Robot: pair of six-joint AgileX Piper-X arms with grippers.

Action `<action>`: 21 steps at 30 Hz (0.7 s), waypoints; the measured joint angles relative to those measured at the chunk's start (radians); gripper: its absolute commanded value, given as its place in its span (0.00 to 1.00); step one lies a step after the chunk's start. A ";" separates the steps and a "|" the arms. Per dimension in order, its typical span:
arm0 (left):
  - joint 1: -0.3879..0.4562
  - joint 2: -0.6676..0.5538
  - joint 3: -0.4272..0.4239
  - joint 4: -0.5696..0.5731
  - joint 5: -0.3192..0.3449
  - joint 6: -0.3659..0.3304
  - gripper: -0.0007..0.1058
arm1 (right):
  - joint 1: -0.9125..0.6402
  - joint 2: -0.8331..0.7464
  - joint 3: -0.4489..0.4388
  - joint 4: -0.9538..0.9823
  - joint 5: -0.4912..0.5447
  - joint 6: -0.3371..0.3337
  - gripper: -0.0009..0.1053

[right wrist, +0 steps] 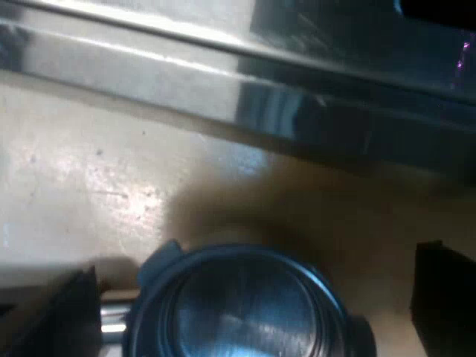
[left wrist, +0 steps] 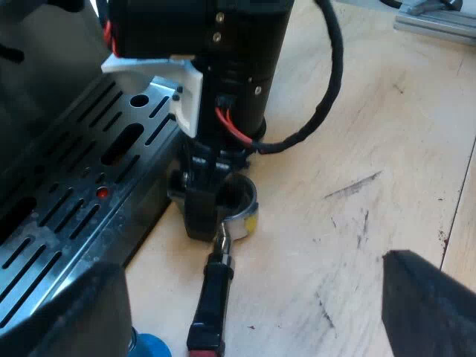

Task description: Put the handle in the coffee machine

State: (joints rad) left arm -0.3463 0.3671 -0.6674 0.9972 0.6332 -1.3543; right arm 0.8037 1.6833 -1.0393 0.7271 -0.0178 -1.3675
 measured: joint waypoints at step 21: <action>0.000 0.000 0.000 0.000 0.000 0.000 0.68 | 0.000 0.015 0.001 0.010 -0.042 -0.082 0.81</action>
State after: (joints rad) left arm -0.3463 0.3671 -0.6674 0.9972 0.6332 -1.3543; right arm 0.8037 1.6986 -1.0379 0.7371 -0.0601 -1.4492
